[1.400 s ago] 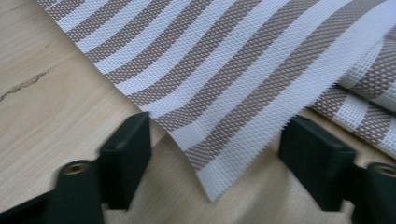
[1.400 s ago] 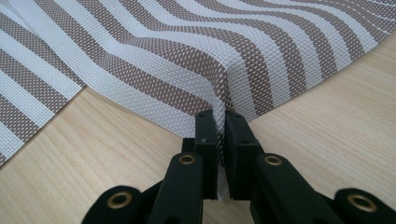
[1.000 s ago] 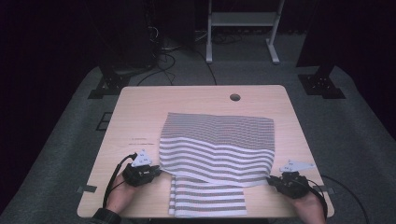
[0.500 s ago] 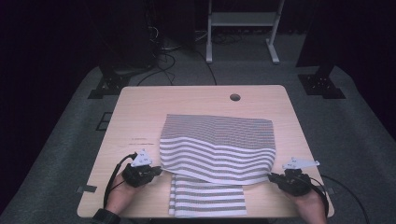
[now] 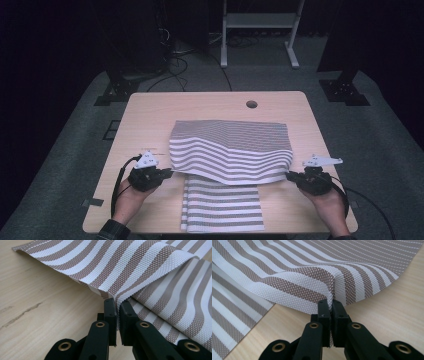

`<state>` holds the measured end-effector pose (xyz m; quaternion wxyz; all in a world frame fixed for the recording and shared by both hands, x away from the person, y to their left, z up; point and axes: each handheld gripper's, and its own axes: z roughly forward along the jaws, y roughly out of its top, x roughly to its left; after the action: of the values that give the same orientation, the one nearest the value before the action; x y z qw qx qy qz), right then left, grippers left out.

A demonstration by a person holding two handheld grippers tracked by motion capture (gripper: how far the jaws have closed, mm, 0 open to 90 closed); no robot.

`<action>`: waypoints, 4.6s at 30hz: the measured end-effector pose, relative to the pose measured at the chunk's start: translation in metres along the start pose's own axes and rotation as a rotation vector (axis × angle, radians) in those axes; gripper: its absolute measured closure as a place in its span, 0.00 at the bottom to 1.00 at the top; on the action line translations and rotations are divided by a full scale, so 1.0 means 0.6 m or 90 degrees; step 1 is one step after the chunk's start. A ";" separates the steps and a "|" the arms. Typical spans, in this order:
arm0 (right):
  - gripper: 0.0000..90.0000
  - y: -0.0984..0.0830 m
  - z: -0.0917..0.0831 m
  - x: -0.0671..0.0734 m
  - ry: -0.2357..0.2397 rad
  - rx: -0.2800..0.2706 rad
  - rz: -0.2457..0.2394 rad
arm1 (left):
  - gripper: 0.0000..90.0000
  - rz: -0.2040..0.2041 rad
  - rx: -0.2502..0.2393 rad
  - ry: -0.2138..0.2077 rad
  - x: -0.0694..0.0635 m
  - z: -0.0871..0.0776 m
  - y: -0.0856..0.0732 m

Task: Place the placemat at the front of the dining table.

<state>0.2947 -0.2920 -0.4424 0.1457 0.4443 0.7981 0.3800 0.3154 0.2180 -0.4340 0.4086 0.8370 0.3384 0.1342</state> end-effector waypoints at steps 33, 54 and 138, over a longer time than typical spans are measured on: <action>0.97 0.115 0.059 -0.044 0.000 -0.032 -0.010 | 0.95 -0.034 -0.047 0.031 0.070 0.012 0.064; 0.97 0.174 0.086 -0.079 -0.014 -0.044 -0.007 | 0.95 -0.041 -0.062 0.045 0.113 0.035 0.105; 1.00 0.163 0.238 -0.144 -0.097 0.015 0.032 | 0.88 -0.068 0.003 0.122 0.199 0.165 0.082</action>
<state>0.4830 -0.2640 -0.4750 0.1909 0.4937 0.7777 0.3391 0.4751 0.2183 -0.4642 0.3790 0.8021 0.4205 0.1905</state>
